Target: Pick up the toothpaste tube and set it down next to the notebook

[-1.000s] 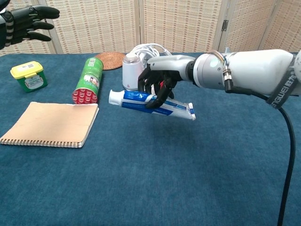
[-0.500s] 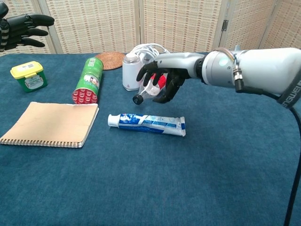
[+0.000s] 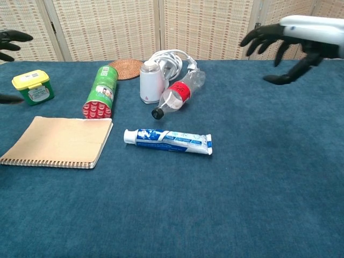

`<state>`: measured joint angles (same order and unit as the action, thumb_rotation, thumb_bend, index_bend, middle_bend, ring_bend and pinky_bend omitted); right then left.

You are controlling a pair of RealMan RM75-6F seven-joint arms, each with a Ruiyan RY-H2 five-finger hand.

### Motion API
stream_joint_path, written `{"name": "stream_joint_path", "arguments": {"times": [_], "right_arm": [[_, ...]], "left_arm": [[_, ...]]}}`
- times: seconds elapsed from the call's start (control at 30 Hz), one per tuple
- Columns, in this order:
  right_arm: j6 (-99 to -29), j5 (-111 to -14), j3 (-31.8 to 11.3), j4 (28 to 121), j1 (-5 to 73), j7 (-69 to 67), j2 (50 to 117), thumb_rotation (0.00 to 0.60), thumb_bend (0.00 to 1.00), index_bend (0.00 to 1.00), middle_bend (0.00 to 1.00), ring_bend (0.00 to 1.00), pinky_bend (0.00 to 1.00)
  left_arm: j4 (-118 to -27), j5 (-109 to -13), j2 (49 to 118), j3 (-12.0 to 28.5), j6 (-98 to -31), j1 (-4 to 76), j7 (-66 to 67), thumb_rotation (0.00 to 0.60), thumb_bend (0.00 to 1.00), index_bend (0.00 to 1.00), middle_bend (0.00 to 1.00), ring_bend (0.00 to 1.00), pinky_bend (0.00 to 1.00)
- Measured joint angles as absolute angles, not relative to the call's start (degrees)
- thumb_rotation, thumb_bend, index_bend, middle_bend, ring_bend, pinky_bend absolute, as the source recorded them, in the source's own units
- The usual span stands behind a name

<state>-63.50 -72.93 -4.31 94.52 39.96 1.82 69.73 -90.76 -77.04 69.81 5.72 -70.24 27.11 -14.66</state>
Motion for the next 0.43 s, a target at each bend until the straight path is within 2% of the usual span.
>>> {"name": "stream_joint_path", "arguments": {"times": [0.13,0.43], "right_arm": [[-69.2,-76.4,-1.5,95.4,33.9,0.2,65.7,0.600,0.39,0.08,0.19,0.16,0.29],[-79.9,-80.2,2.2,95.0,22.3,-4.5,61.4,0.600,0.39,0.08,0.18,0.16,0.29]], "left_arm": [[-90.7,-74.9,69.1,6.0,-72.1,25.0,-11.8,0.600,0.00,0.02,0.00,0.00,0.14],[-90.5,-70.6,68.3,5.9,-79.4,17.6,-6.4,0.600,0.00,0.06,0.00,0.00,0.14]]}}
